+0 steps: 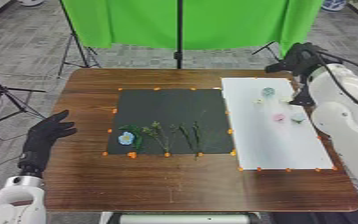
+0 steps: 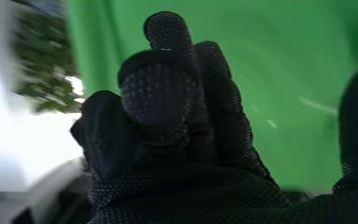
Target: Arrange flowers
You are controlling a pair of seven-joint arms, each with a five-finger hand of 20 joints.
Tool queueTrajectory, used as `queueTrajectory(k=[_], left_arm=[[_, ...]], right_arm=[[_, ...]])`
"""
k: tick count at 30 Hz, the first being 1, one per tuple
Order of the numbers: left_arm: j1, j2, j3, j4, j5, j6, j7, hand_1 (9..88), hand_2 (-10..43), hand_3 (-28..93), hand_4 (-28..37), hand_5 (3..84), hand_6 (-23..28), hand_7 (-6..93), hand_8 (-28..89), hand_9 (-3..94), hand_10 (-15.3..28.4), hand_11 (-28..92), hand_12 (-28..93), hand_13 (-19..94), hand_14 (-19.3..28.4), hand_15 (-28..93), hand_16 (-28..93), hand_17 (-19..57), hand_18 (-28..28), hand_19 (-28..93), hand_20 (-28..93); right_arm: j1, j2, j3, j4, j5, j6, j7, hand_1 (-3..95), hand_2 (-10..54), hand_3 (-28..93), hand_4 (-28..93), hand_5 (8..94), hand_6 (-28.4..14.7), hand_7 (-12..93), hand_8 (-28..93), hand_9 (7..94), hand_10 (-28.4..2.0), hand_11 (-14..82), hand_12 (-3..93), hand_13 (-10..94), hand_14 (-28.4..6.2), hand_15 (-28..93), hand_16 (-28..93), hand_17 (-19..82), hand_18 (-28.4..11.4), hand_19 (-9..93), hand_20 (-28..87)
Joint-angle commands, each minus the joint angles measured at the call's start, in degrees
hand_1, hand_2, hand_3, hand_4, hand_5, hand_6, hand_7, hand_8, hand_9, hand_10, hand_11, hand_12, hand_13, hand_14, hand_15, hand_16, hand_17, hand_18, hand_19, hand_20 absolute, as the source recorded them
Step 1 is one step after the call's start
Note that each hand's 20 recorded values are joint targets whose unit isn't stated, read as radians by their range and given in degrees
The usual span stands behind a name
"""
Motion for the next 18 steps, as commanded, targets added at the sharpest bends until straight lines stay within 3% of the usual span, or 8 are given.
queueTrajectory(k=[1,14,18], left_arm=[[-0.1,-0.63,0.32,0.23,0.66,-0.44,-0.76,23.2,15.7,63,-28.3,41.3,5.2,13.5,-7,46.6,14.6,24,12,42,19.9,28,-2,7.4,13.1,11,17],[-0.3,-0.76,0.55,0.32,0.90,-1.06,-1.17,23.8,15.1,64,-28.3,41.3,5.2,13.5,-7,46.6,14.6,24,12,42,19.8,28,-2,7.4,13.0,11,17],[0.2,-1.03,0.21,0.18,0.82,-0.99,-0.95,23.8,15.1,64,-28.3,41.4,5.1,13.5,-7,46.6,14.6,24,12,42,19.9,28,-2,7.4,13.0,11,17]], right_arm=[[-9.4,-0.6,-0.2,3.2,-0.5,4.7,-0.2,23.9,-9.2,61,-10,60.5,-1.8,11,-6,74.4,-17.5,24.3,28.4,83,-8.2,62,35,56,-18.8,93,57],[-14.7,-2.7,-1.9,6.5,-1.3,9.7,0.5,34.3,-9.5,64,-12,63.4,-0.4,15,-7,79.4,-13.5,28.3,28.1,87,-4.5,61,36,60,-16.8,93,57],[-15.4,-3.0,-3.4,7.7,-2.4,13.9,0.6,43.1,-9.5,66,-13,64.7,0.3,17,-6,80.5,-12.4,26.7,31.5,88,-3.1,60,36,60,-16.1,93,57]])
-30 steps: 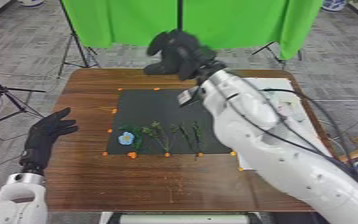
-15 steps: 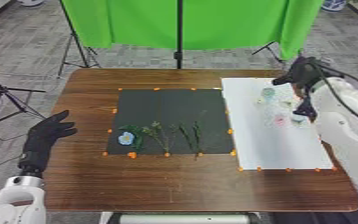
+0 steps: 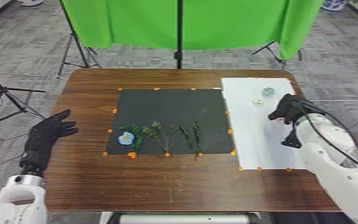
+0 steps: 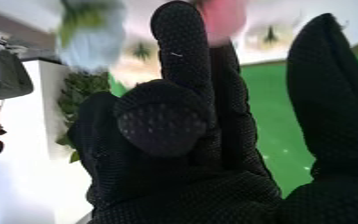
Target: Arrange flowers
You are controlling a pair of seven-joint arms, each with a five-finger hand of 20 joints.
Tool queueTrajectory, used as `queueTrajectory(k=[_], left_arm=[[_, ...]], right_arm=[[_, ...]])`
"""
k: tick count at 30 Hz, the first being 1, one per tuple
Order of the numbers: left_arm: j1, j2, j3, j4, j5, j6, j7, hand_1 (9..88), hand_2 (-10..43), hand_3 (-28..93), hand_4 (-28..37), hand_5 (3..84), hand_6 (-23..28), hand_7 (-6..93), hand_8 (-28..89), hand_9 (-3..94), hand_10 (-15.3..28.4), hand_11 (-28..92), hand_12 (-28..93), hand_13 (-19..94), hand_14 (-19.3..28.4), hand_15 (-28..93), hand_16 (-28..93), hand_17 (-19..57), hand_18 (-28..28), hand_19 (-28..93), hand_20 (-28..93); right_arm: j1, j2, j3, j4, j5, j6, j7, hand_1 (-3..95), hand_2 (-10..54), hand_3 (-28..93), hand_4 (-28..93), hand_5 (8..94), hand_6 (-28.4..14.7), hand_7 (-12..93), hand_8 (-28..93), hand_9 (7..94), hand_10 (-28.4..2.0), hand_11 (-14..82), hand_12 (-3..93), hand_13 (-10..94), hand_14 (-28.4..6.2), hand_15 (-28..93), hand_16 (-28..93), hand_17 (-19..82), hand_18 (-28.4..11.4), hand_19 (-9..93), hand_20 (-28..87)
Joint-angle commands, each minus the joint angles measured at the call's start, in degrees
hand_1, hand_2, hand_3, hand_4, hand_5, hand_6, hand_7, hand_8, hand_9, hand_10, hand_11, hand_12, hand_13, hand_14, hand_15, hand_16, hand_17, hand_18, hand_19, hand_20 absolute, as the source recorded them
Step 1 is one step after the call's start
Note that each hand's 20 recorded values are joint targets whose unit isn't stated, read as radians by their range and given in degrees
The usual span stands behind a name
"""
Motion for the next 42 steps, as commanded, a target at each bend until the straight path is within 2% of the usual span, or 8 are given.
queueTrajectory(k=[1,4,9,17,22,30,39,42], left_arm=[[0.7,-0.90,-0.06,0.14,0.22,-0.50,-0.43,23.8,15.0,64,-28.3,41.3,5.1,13.5,-7,46.6,14.6,24,12,42,19.9,28,-2,7.4,13.0,11,17],[1.0,-1.06,-0.20,-0.01,0.17,-0.38,-0.43,24.0,14.8,64,-28.3,41.4,5.2,13.4,-7,46.6,14.5,24,12,42,19.9,28,-2,7.4,13.0,11,17],[1.3,-1.11,-0.49,-0.19,0.07,-0.17,-0.33,24.3,14.4,64,-28.3,41.3,5.2,13.4,-7,46.5,14.6,24,12,42,19.8,28,-2,7.5,13.1,11,17],[1.0,-0.15,-0.48,-0.15,0.02,-0.27,-0.75,24.7,14.2,64,-28.3,41.3,5.2,13.5,-7,46.4,14.6,24,12,42,19.9,28,-2,7.4,13.1,11,17],[-0.1,-0.12,0.47,0.23,-0.21,0.12,-0.15,24.9,14.4,63,-28.3,41.3,5.2,13.3,-7,46.5,14.7,24,12,42,19.9,28,-2,7.4,13.1,11,17],[-2.6,-0.39,3.18,1.51,-0.42,-0.52,0.85,23.1,16.7,61,-28.3,41.4,5.2,13.3,-7,46.5,14.7,24,12,42,19.9,28,-2,7.3,13.2,11,17],[-0.4,-0.53,0.91,0.84,-0.67,-0.10,0.50,22.1,16.9,62,-28.3,41.6,5.3,13.2,-7,46.6,14.7,24,12,42,20.0,28,-2,7.2,13.3,11,17],[0.7,-0.67,0.17,0.37,-0.71,0.02,0.09,21.7,16.8,62,-28.3,41.6,5.2,13.2,-7,46.7,14.7,24,12,42,20.1,28,-2,7.3,13.3,11,17]], right_arm=[[-2.8,-1.3,-2.5,2.5,-2.8,7.2,0.4,45.7,-9.5,65,-14,65.6,0.1,17,-1,81.3,-11.9,24.6,34.5,89,-2.8,60,36,61,-16.0,93,57],[-2.6,-1.2,-3.7,3.4,-2.9,13.8,0.1,57.7,-9.5,58,-13,72.9,-2.3,21,11,86.6,-9.7,13.9,45.8,90,-1.8,60,37,61,-14.9,93,57],[1.7,-0.6,-2.8,-0.2,-1.4,17.6,-0.5,64.0,-9.5,57,-14,79.1,-3.2,23,13,89.8,-9.5,13.7,47.0,91,-1.2,59,37,63,-13.5,93,56],[26.0,-5.4,-13.1,-5.1,1.2,23.4,-4.9,64.2,-9.5,57,-14,79.8,-3.4,23,13,90.5,-9.7,13.3,47.5,92,-0.6,58,38,64,-13.3,93,55],[35.5,-17.6,-22.1,-0.5,8.2,21.0,-10.1,64.1,-9.5,58,-14,79.8,-3.5,23,13,90.7,-9.6,13.2,47.7,92,-0.5,58,38,64,-12.9,93,56],[34.0,-33.2,-28.7,9.3,12.8,12.8,-13.4,63.7,-9.5,58,-14,79.4,-3.2,23,13,90.4,-9.2,13.0,47.9,92,-0.5,58,39,64,-12.8,93,57],[32.8,-26.4,-31.5,5.7,1.1,12.5,-13.3,63.4,-9.5,58,-14,79.0,-3.0,24,13,89.8,-9.2,13.0,48.2,91,-0.5,58,39,63,-12.9,93,57],[30.6,-21.4,-29.1,1.1,-2.7,7.1,-13.1,60.0,-9.5,59,-13,76.8,-2.2,26,13,87.9,-9.0,13.1,49.3,89,-1.3,59,40,62,-13.6,93,57]])
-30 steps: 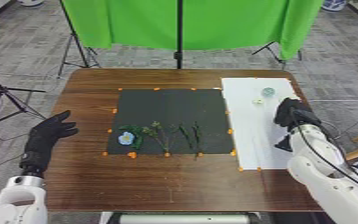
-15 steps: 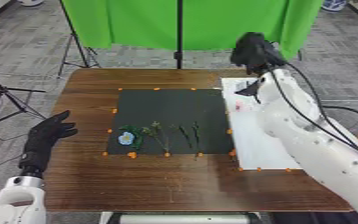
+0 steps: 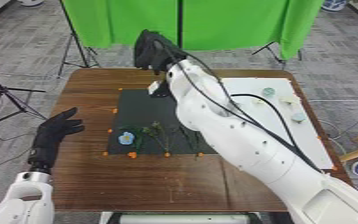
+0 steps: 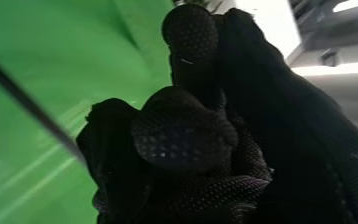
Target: Arrange flowers
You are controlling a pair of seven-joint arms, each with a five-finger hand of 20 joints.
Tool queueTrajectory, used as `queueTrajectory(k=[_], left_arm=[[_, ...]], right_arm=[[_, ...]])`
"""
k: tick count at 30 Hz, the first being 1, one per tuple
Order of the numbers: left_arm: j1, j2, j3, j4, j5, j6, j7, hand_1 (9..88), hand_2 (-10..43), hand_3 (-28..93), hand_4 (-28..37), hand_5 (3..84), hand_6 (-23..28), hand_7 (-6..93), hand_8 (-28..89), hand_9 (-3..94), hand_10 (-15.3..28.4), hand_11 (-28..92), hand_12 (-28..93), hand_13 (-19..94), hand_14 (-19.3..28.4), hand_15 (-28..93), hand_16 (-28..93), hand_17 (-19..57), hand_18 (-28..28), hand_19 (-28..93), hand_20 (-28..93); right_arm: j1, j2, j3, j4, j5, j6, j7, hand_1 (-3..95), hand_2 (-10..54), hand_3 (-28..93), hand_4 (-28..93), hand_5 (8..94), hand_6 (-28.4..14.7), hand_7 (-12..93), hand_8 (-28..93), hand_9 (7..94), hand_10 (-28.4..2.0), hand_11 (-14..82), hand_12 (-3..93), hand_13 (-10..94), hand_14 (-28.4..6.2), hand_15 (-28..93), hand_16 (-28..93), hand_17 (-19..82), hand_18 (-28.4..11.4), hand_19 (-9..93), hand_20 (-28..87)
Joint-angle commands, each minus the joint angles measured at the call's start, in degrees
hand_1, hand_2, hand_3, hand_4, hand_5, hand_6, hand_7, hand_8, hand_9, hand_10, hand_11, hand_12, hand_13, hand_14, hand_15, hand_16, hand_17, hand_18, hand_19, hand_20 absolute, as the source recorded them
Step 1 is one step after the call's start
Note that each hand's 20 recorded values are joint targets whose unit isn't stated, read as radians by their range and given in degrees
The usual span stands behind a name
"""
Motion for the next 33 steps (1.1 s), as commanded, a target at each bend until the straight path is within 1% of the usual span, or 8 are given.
queueTrajectory(k=[1,3,4,6,10,16,28,33], left_arm=[[3.9,-0.66,-2.83,-1.16,-0.41,0.24,-0.79,21.7,16.7,62,-28.3,41.6,5.3,13.2,-7,46.7,14.7,24,12,42,20.1,28,-2,7.2,13.3,11,17],[4.3,-0.64,-3.04,-1.38,0.00,0.02,-1.10,21.8,16.5,62,-28.3,41.7,5.2,13.2,-7,46.7,14.7,24,12,42,20.0,28,-2,7.3,13.3,11,17],[4.6,-0.78,-3.24,-1.64,0.19,-0.01,-1.26,21.9,16.2,63,-28.3,41.7,5.3,13.1,-7,46.7,14.7,24,12,42,20.0,28,-2,7.3,13.3,11,17],[4.4,-0.55,-2.99,-1.70,0.57,-0.11,-1.68,22.1,15.5,63,-28.3,41.6,5.3,13.0,-7,46.7,14.7,24,12,42,20.1,28,-2,7.3,13.3,11,17],[4.0,-0.39,-2.82,-1.53,1.03,-0.64,-2.01,22.9,14.3,63,-28.3,41.5,5.3,13.0,-7,46.6,14.7,24,12,42,20.0,28,-2,7.3,13.2,11,17],[3.7,-0.18,-2.53,-1.56,1.64,-1.25,-2.75,23.7,12.9,63,-28.3,41.4,5.3,12.9,-7,46.5,14.7,24,12,42,19.9,28,-2,7.3,13.2,11,17],[4.5,-0.32,-3.27,-1.88,1.60,-1.43,-3.19,24.4,12.2,63,-28.3,41.4,5.4,13.0,-7,46.6,14.6,24,12,42,20.0,28,-2,7.3,13.2,11,17],[4.3,-0.36,-3.13,-1.72,1.70,-1.95,-3.53,24.5,12.2,63,-28.3,41.4,5.4,13.0,-7,46.5,14.6,24,12,42,20.0,28,-2,7.3,13.2,11,17]], right_arm=[[-4.4,13.6,2.0,-9.9,-10.5,-6.0,0.0,57.5,-9.5,58,-13,75.9,-2.1,26,13,86.3,-9.3,13.2,49.2,88,-2.1,60,39,61,-14.0,93,58],[-5.5,16.7,1.9,-12.6,-15.0,-10.5,1.5,52.3,-9.5,57,-11,74.1,-2.1,25,12,81.6,-11.3,22.6,40.4,87,-3.0,61,39,60,-14.8,93,59],[-6.1,17.7,2.3,-13.9,-17.1,-14.2,1.9,45.5,-9.5,60,-12,72.2,-1.8,23,9,78.7,-13.3,28.1,32.3,86,-3.7,62,38,59,-15.4,93,60],[-7.0,19.9,2.3,-15.4,-18.8,-17.2,3.9,34.5,-9.5,63,-12,66.7,-1.4,19,-4,73.4,-15.5,27.6,29.9,83,-5.7,64,38,57,-16.6,93,60],[-8.0,21.8,2.4,-14.9,-19.4,-20.4,6.3,27.1,-9.5,61,-11,59.9,-3.0,13,-5,66.7,-18.3,24.9,29.9,78,-9.0,65,38,55,-17.9,93,61],[-9.6,23.8,3.0,-12.4,-21.3,-21.8,8.3,25.2,-9.5,60,-10,57.0,-3.1,11,-5,64.4,-19.3,23.8,30.3,77,-9.8,66,38,54,-18.5,93,60],[-13.7,25.9,4.5,-9.2,-22.1,-25.0,12.0,27.4,-9.5,60,-10,59.0,-2.5,12,-5,69.0,-18.6,25.5,30.0,79,-8.5,68,38,57,-17.6,93,62],[-14.6,26.6,4.5,-8.0,-23.5,-25.3,13.1,27.4,-9.5,60,-10,59.2,-2.5,12,-5,69.2,-18.7,25.4,30.0,80,-8.2,68,38,57,-17.5,93,62]])
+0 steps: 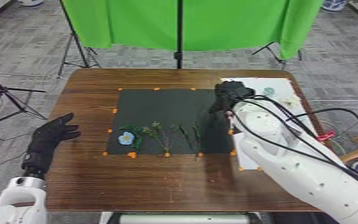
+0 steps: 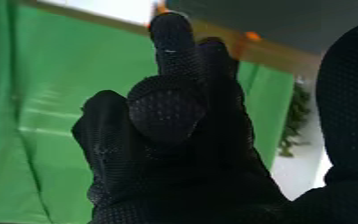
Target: Arrange flowers
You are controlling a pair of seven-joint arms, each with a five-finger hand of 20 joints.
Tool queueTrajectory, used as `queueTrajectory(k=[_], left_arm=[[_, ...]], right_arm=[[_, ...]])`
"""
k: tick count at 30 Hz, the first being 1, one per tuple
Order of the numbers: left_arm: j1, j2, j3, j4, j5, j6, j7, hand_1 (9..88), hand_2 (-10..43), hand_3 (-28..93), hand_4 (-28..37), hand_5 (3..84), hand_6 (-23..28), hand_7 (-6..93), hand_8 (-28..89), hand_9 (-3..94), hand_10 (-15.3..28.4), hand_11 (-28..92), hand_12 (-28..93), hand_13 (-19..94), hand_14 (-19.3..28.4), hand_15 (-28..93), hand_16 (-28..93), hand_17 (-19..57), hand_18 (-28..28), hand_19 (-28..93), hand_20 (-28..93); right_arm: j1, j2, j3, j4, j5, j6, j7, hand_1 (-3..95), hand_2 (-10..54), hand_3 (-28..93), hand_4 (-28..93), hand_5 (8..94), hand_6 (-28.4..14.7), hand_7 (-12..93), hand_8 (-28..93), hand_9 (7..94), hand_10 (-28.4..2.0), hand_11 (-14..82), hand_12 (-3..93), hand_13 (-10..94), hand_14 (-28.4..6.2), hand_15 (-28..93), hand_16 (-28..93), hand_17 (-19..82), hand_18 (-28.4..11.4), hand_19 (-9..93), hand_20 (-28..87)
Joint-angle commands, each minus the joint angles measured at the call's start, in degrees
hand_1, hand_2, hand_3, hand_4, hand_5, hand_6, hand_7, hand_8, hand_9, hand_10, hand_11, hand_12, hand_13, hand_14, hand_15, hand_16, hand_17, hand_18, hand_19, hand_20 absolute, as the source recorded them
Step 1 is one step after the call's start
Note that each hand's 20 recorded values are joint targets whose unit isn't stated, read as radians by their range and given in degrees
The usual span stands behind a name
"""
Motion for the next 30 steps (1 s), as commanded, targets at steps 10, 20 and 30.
queueTrajectory(k=[10,20,30], left_arm=[[0.7,-0.57,-0.15,-0.13,0.34,-1.13,-0.85,24.6,12.1,63,-28.3,41.4,5.3,13.0,-7,46.4,14.6,24,12,42,20.0,28,-2,7.3,13.3,11,17],[1.1,-0.60,-0.51,-0.35,0.20,-0.67,-0.68,24.6,12.1,63,-28.3,41.4,5.3,12.9,-7,46.4,14.6,24,12,42,20.1,28,-2,7.3,13.3,11,17],[1.7,0.13,-0.96,-0.99,0.05,0.11,-0.52,24.7,12.1,63,-28.3,41.4,5.3,13.0,-7,46.4,14.7,24,12,42,20.0,28,-2,7.3,13.2,11,17]], right_arm=[[-5.3,1.0,0.9,5.8,-0.5,10.4,1.8,38.8,-9.5,63,-12,63.9,-2.2,14,-6,75.6,-15.2,28.1,29.0,83,-5.7,67,37,61,-15.2,93,62],[-0.4,0.6,-0.2,6.0,2.8,24.2,-0.2,63.4,-9.5,55,-13,78.7,-3.3,20,17,90.6,-8.9,14.0,47.7,91,-1.7,63,37,66,-13.4,93,60],[18.2,-9.0,-8.1,6.4,4.8,30.4,-10.0,64.0,-9.5,56,-14,80.1,-3.1,21,15,91.4,-8.8,13.8,48.9,91,-1.2,63,38,66,-13.1,93,61]])
